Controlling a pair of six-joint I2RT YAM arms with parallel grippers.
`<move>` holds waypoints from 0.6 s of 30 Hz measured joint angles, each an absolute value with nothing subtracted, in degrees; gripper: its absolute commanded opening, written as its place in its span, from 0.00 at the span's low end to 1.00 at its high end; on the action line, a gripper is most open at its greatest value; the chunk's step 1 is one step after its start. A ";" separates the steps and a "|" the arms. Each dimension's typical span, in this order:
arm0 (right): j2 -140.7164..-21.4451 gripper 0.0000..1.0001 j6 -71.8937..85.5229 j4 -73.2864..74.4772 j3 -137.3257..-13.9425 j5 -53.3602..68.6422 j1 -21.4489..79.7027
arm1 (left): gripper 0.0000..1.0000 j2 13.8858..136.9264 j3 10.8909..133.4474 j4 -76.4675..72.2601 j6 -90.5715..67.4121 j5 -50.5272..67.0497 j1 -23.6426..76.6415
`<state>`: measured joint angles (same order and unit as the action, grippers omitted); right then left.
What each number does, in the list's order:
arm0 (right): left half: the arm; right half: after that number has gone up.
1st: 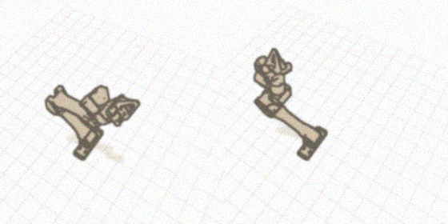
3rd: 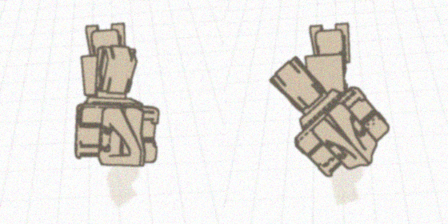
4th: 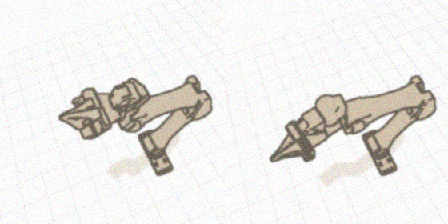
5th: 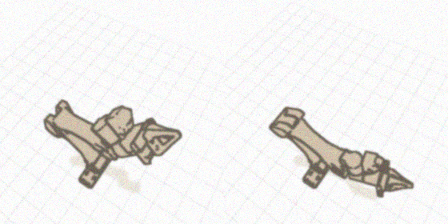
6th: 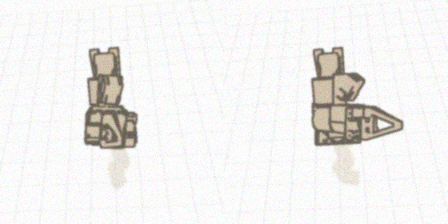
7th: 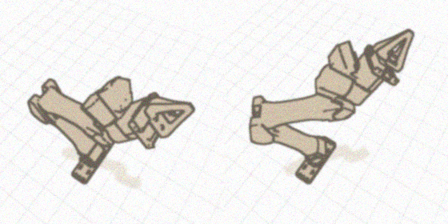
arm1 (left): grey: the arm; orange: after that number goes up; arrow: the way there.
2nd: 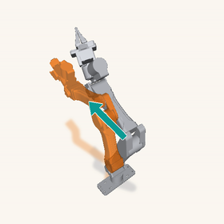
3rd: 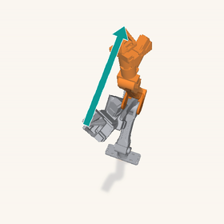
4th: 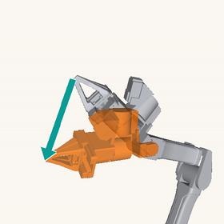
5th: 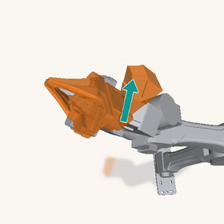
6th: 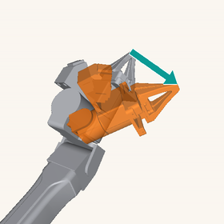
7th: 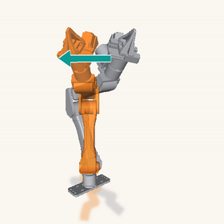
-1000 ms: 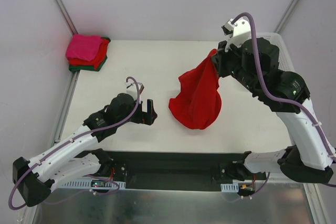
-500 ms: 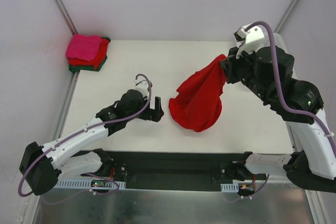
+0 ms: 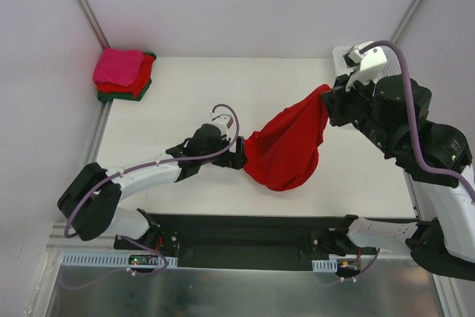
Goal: Fold and stack the t-shirts
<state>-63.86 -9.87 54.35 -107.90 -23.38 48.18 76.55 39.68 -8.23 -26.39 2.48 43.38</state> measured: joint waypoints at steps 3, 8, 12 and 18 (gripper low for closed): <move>-63.24 0.02 -9.78 54.48 -107.48 -23.38 48.18 | 0.99 79.99 39.68 -11.42 -26.87 3.25 43.38; -62.48 0.01 -9.65 54.81 -106.96 -23.38 48.18 | 0.99 82.52 39.70 -14.57 -27.07 3.62 43.33; -61.95 0.02 -9.54 54.83 -106.26 -23.40 48.18 | 0.99 84.42 40.21 -16.47 -27.07 3.81 42.63; -61.69 0.01 -9.45 54.94 -106.02 -23.44 48.18 | 0.95 89.12 41.76 -18.41 -27.07 3.84 42.26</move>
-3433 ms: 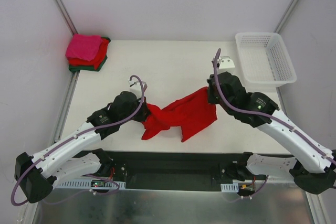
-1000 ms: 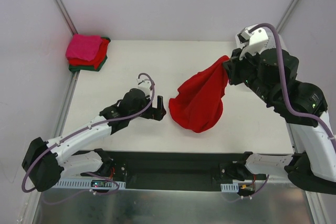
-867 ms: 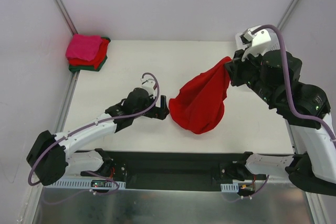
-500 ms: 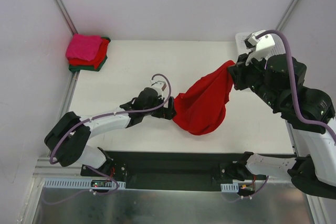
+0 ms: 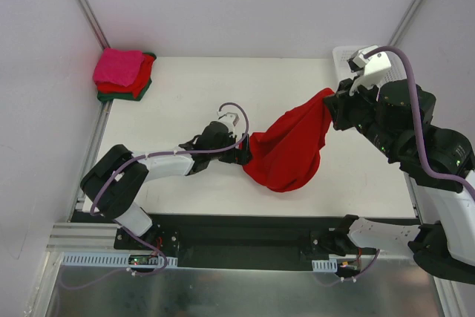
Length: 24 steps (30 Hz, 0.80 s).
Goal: Fold and stack the t-shirts
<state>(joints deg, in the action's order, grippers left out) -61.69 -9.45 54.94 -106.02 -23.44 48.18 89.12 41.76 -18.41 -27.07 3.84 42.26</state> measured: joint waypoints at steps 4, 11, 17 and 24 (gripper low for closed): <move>-61.32 0.01 -9.47 55.29 -106.02 -23.70 48.18 | 0.72 92.23 42.72 -19.16 -27.16 3.84 42.26; -60.07 0.01 -9.45 56.01 -105.32 -24.29 48.18 | 0.11 95.09 44.99 -19.44 -27.79 4.03 41.89; -59.42 0.01 -9.45 56.21 -104.07 -25.30 48.18 | 0.00 95.24 45.84 -19.25 -27.46 3.99 41.89; -58.52 0.01 -9.50 55.81 -101.27 -27.59 48.18 | 0.00 90.04 45.87 -13.08 -26.22 2.11 41.76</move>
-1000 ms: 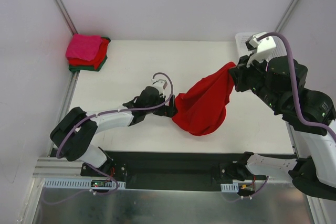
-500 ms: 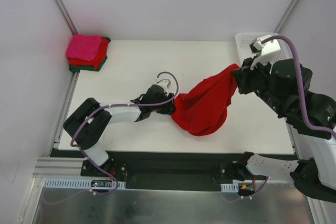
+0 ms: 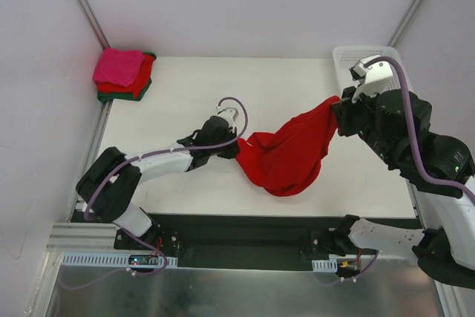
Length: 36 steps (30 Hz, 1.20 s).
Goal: Fold and stack the t-shirts
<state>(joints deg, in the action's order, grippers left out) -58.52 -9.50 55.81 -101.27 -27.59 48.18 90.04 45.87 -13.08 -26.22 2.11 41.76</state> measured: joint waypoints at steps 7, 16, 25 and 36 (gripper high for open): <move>-56.80 0.02 -9.76 55.16 -99.09 -30.61 48.18 | 0.00 73.54 48.21 -5.08 -23.09 -1.15 38.59; -54.89 0.01 -11.84 53.82 -98.45 -34.96 48.18 | 0.00 62.94 58.13 7.09 -17.85 -4.95 34.74; -53.45 0.01 -18.13 51.24 -104.57 -42.13 48.18 | 0.00 58.41 66.76 18.04 -12.69 -8.43 31.90; -51.31 0.01 -21.12 49.06 -104.60 -44.97 48.18 | 0.01 55.20 75.24 24.60 -6.70 -14.98 31.42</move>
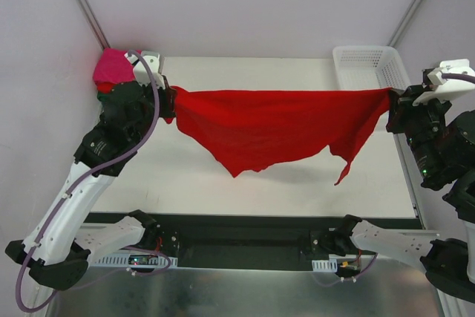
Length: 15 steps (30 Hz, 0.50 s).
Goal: Fold and stack the t-shirts
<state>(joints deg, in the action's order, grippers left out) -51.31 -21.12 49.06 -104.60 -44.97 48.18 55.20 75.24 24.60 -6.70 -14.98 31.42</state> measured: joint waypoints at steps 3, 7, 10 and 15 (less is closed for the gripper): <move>-51.16 0.01 -21.56 48.62 -104.33 -45.23 48.18 | 0.00 55.09 76.51 25.91 -5.67 -16.21 31.40; -50.87 0.02 -21.96 48.21 -103.90 -45.25 48.18 | 0.01 55.05 77.45 27.11 -4.71 -17.28 31.40; -50.41 0.01 -22.48 48.10 -103.20 -45.23 48.18 | 0.01 54.92 78.17 27.92 -3.68 -18.15 31.40; -49.36 0.01 -23.81 47.72 -101.89 -44.64 48.21 | 0.01 54.50 79.72 29.10 -2.55 -20.05 31.40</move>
<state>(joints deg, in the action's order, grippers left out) -49.36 -23.81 47.72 -101.89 -44.64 48.21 54.50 79.72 29.10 -2.55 -20.05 31.40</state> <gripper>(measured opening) 0.019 0.011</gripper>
